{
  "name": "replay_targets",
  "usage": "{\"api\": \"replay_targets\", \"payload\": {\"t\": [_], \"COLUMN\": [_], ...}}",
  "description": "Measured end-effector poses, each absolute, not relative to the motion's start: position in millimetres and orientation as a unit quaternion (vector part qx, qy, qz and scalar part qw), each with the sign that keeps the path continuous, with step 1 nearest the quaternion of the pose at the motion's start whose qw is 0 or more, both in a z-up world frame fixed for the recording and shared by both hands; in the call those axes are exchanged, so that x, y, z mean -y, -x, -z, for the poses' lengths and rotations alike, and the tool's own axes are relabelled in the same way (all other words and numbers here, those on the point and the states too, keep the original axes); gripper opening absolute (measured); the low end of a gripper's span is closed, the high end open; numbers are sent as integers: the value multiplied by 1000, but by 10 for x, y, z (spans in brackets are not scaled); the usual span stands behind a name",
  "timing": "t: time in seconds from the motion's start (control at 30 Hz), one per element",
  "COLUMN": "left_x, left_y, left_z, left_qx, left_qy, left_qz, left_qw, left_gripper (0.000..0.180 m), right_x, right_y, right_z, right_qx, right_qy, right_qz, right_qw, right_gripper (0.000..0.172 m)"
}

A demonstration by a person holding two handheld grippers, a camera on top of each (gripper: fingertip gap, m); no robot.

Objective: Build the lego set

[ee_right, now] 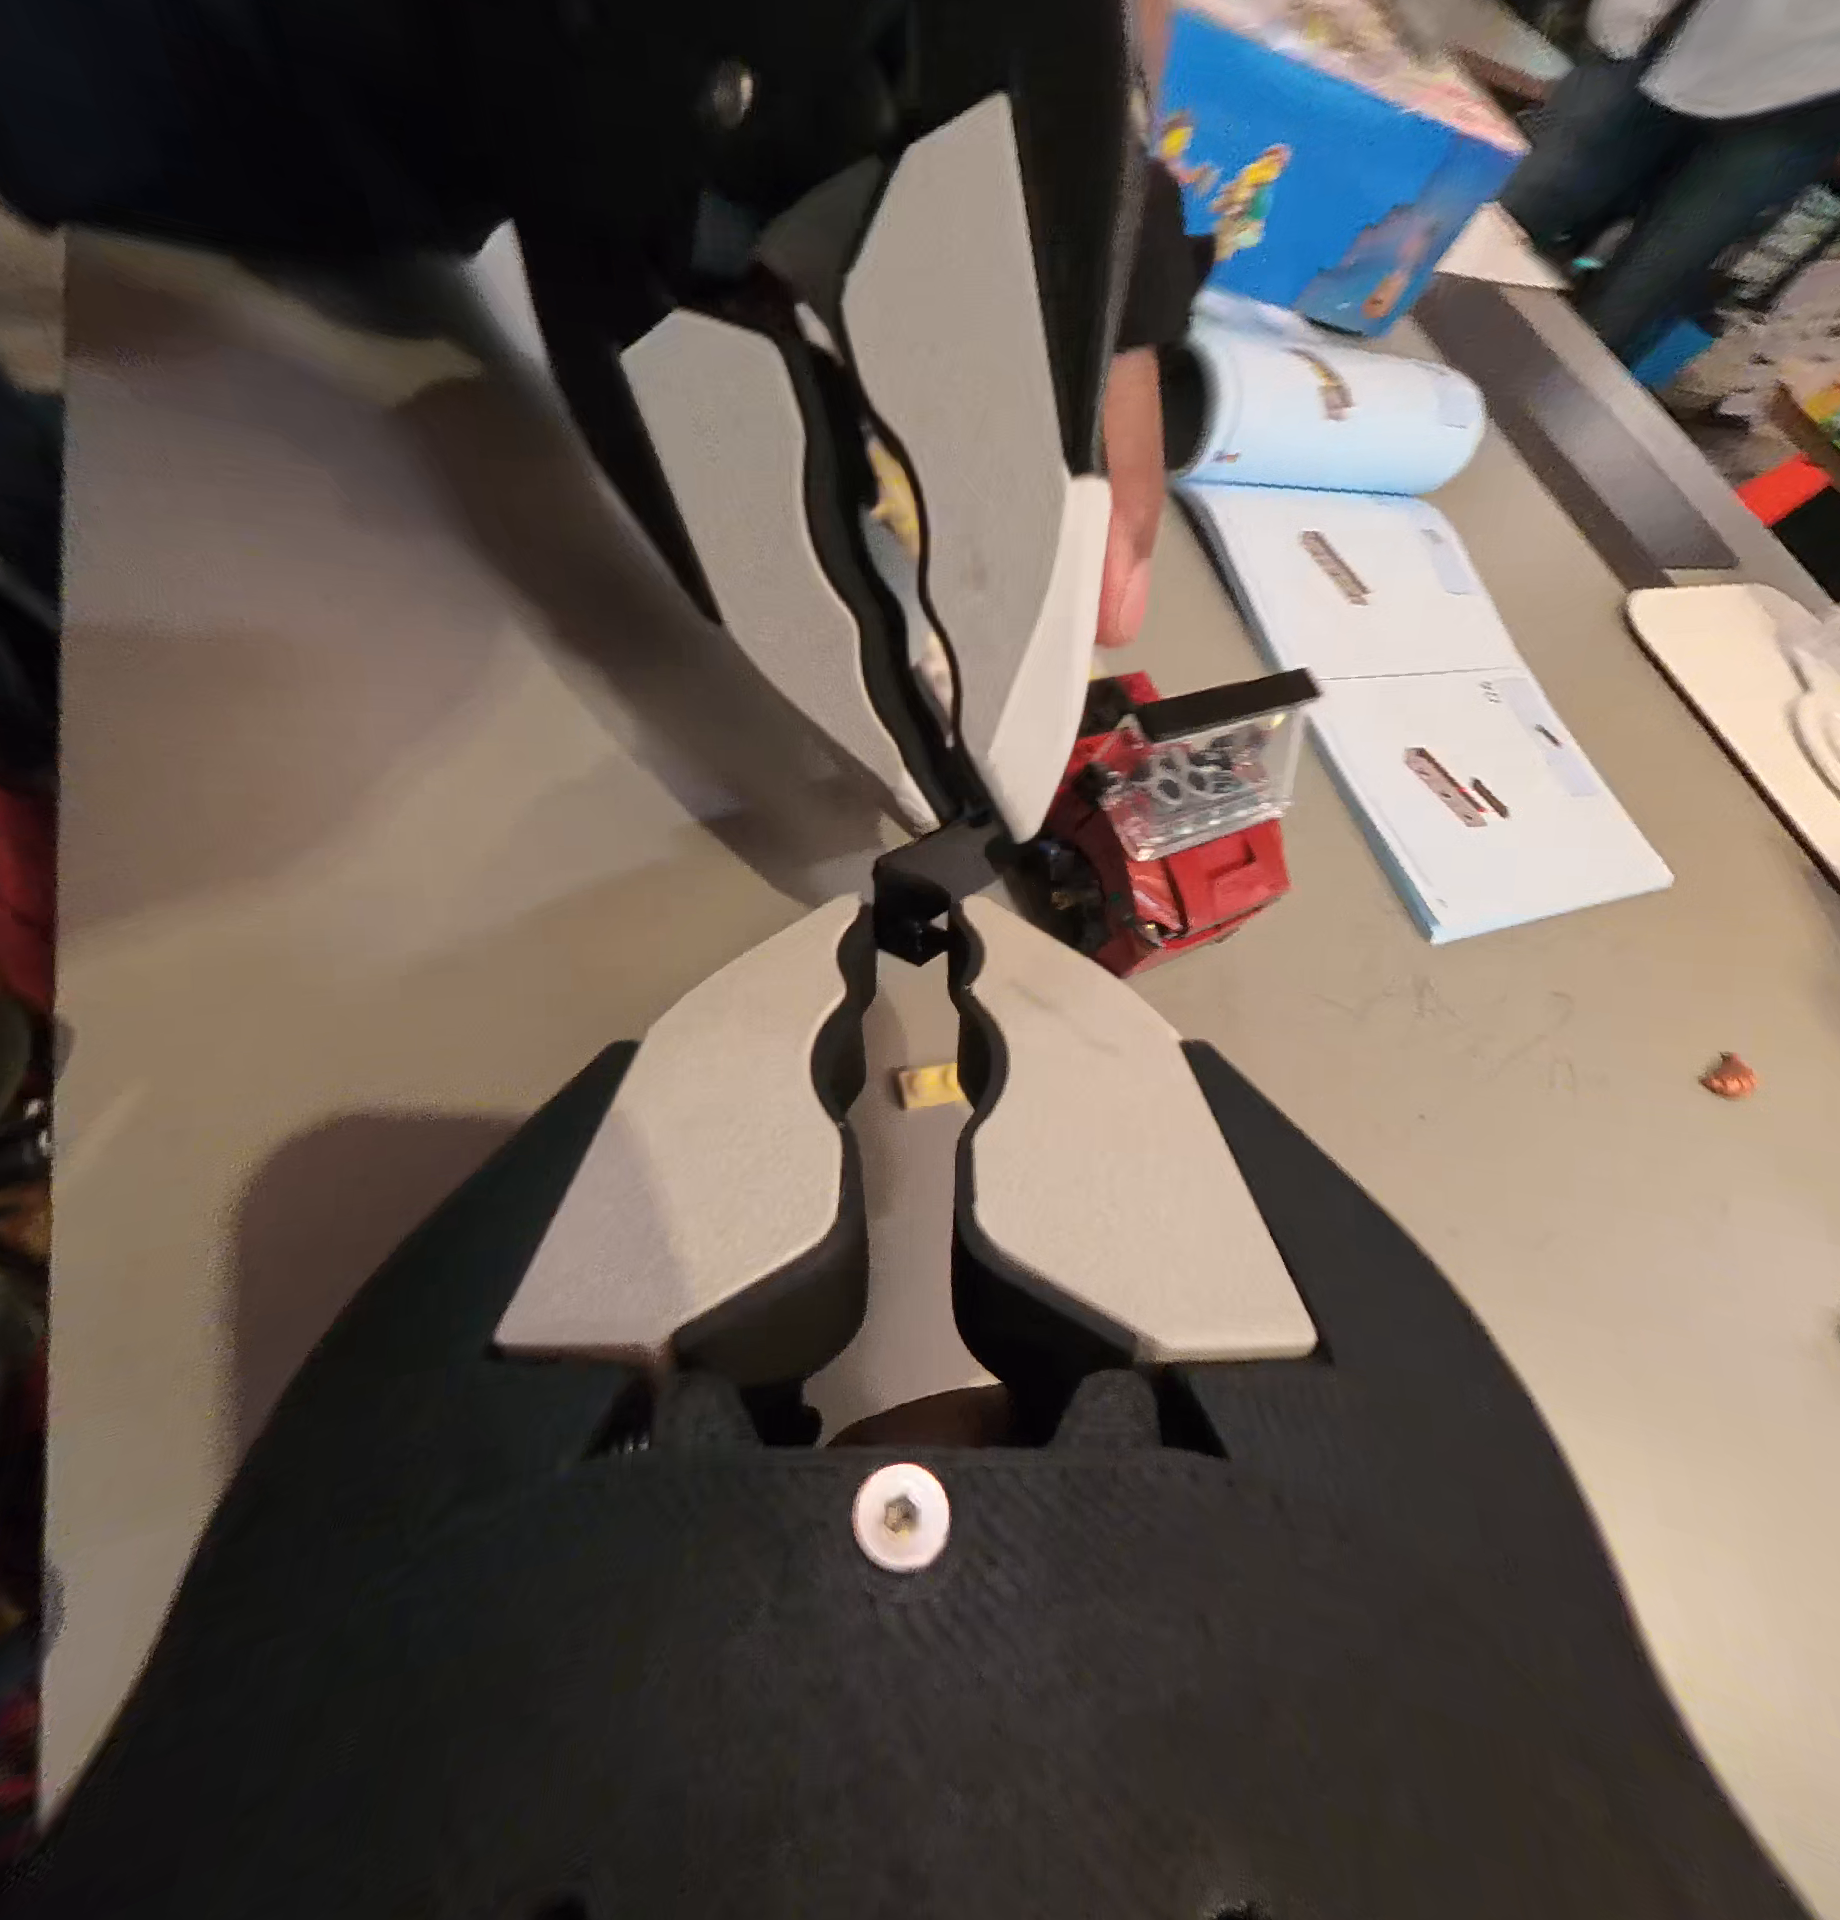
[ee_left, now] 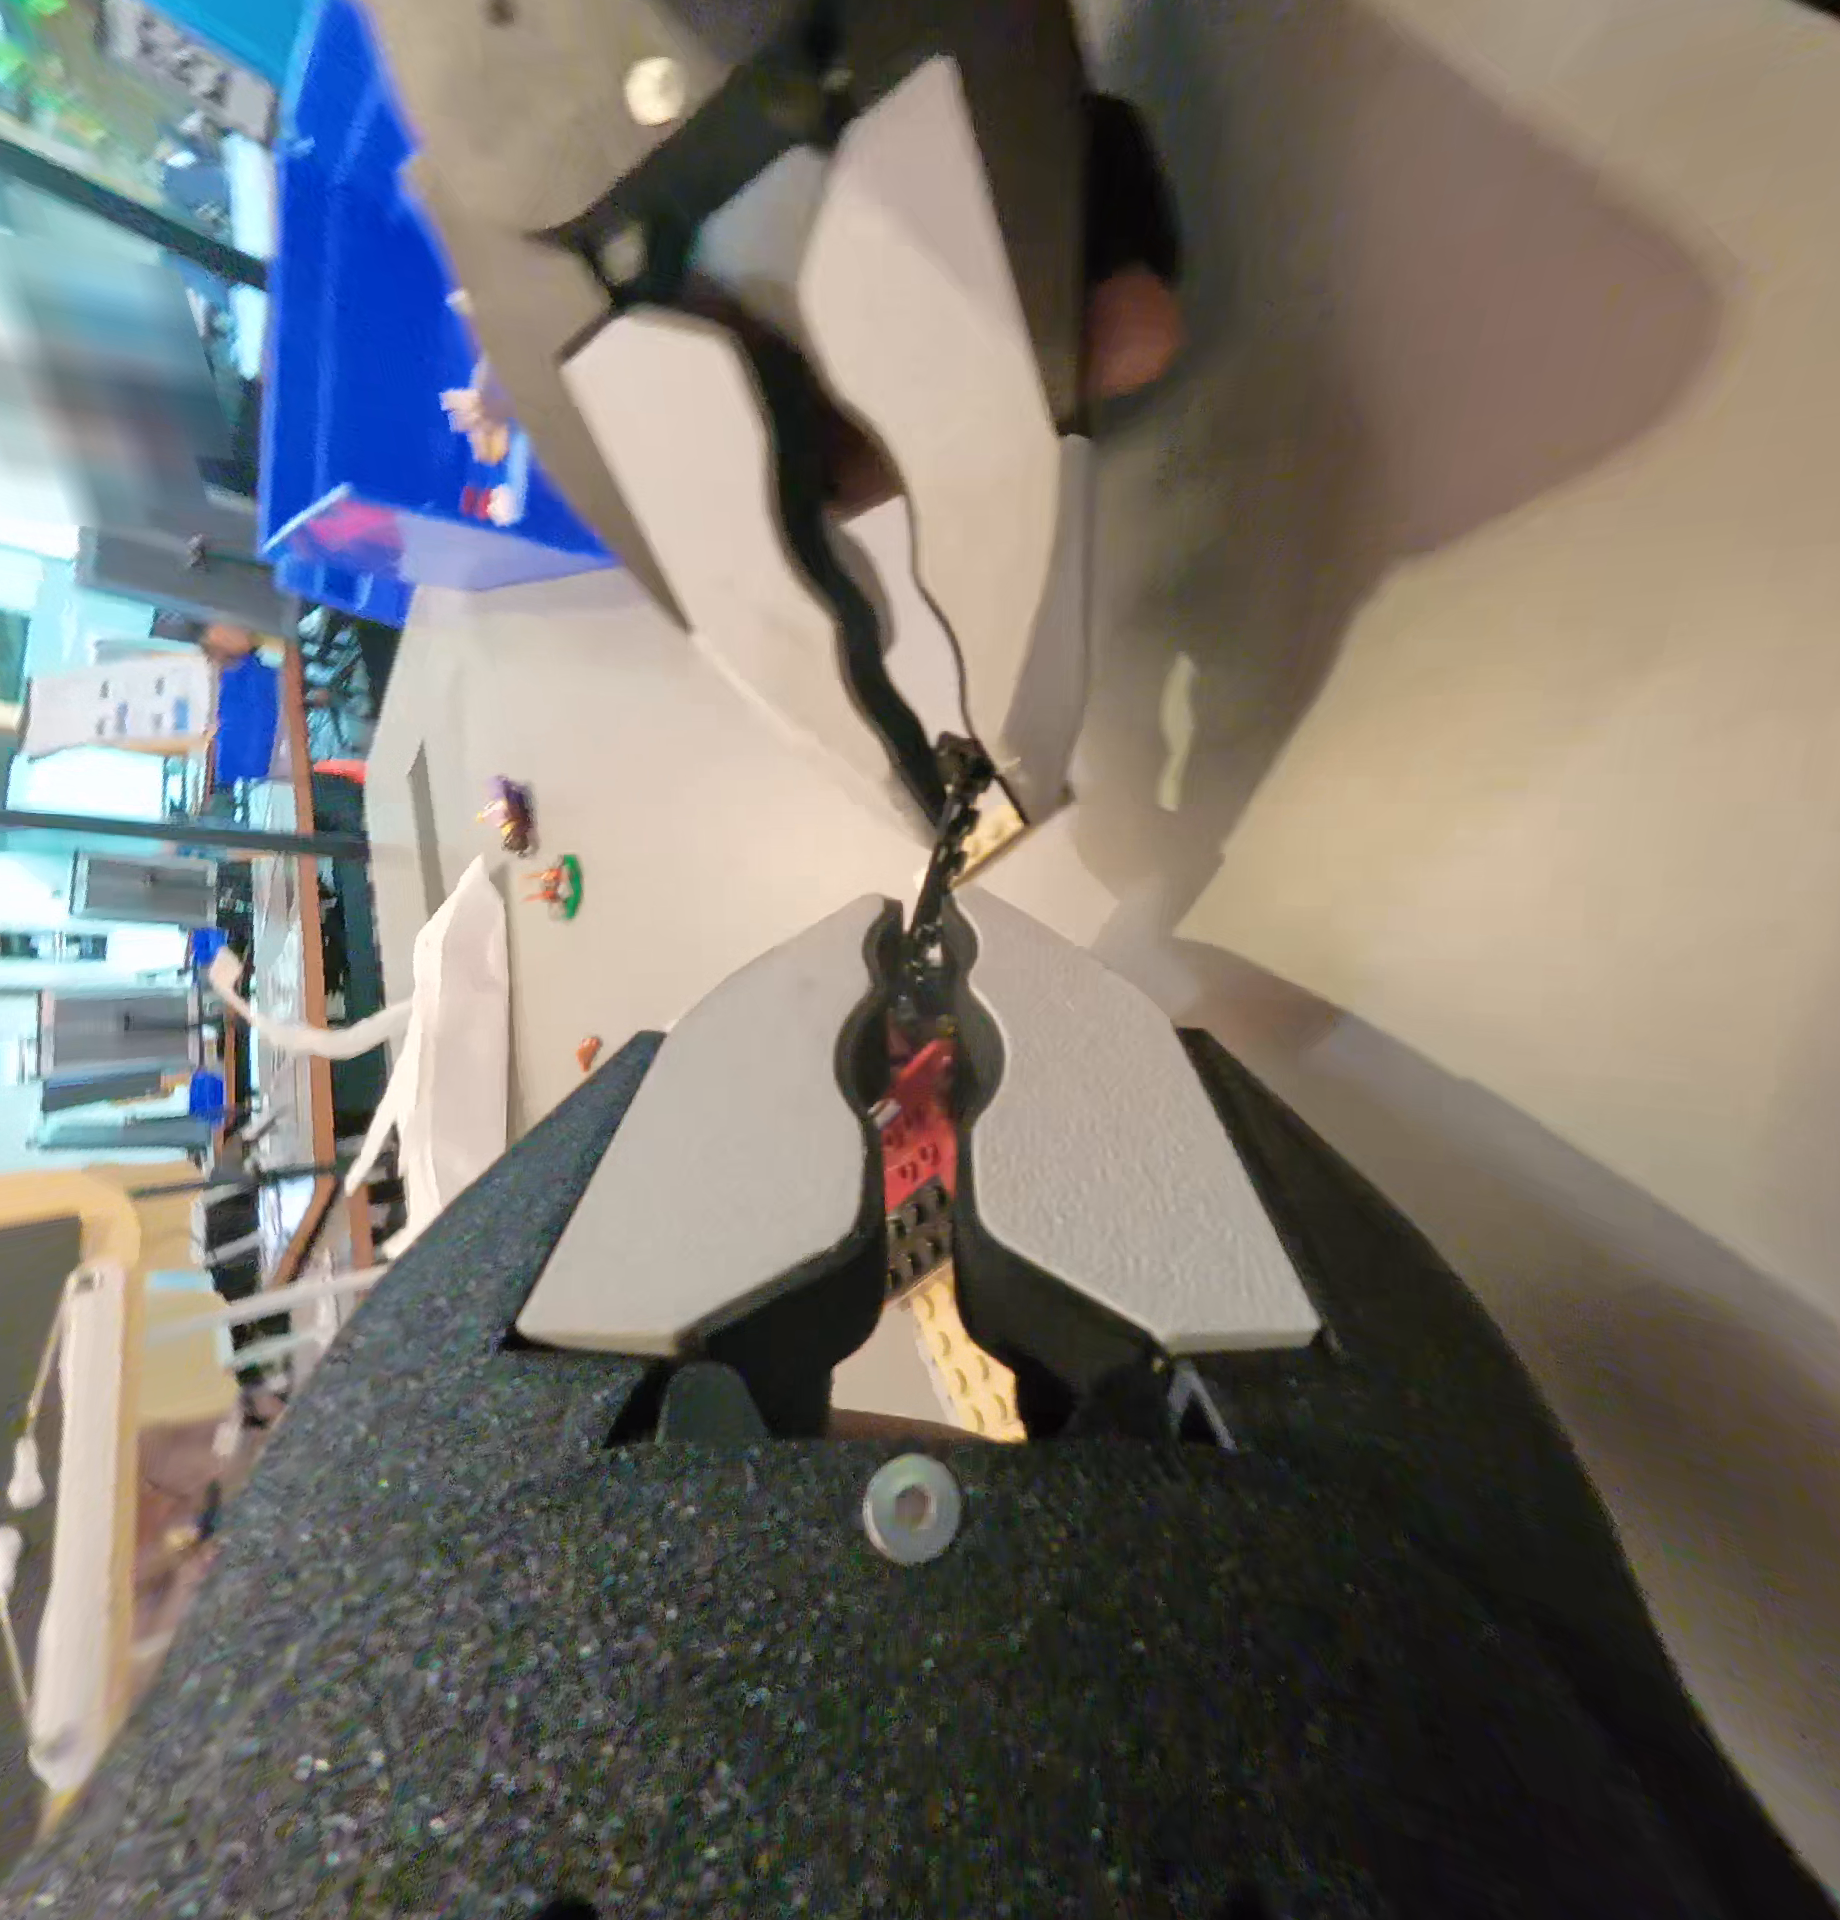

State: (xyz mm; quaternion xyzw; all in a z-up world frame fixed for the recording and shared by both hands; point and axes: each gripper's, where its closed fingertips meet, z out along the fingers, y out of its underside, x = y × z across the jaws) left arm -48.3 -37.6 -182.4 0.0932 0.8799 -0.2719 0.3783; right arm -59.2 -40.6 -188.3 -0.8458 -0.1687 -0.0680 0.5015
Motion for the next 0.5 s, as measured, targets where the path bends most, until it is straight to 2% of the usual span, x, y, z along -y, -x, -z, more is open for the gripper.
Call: {"api": "replay_targets", "payload": {"t": [0.1, 0.17, 0.33, 0.5], "left_x": [333, 323, 315, 353], "left_y": [376, 351, 323, 313], "left_z": [1604, 1461, 1309, 1292], "left_qx": [-856, -834, -776, -737], "left_qy": [2, 75, 216, 290], "left_qz": [341, 409, 522, 571], "left_qw": [388, 364, 281, 216], "left_gripper": [22, 34, 47, 52], "right_x": [376, 361, 338, 331], "right_y": [477, 423, 366, 383], "right_z": [1766, 1688, 1585, 1476], "right_qx": [106, 73, 29, 19], "right_qy": [836, 826, 810, 788], "right_qz": [82, 91, 97, 91], "right_qw": [533, 552, 578, 608], "right_gripper": [12, 12, 12, 12]}}
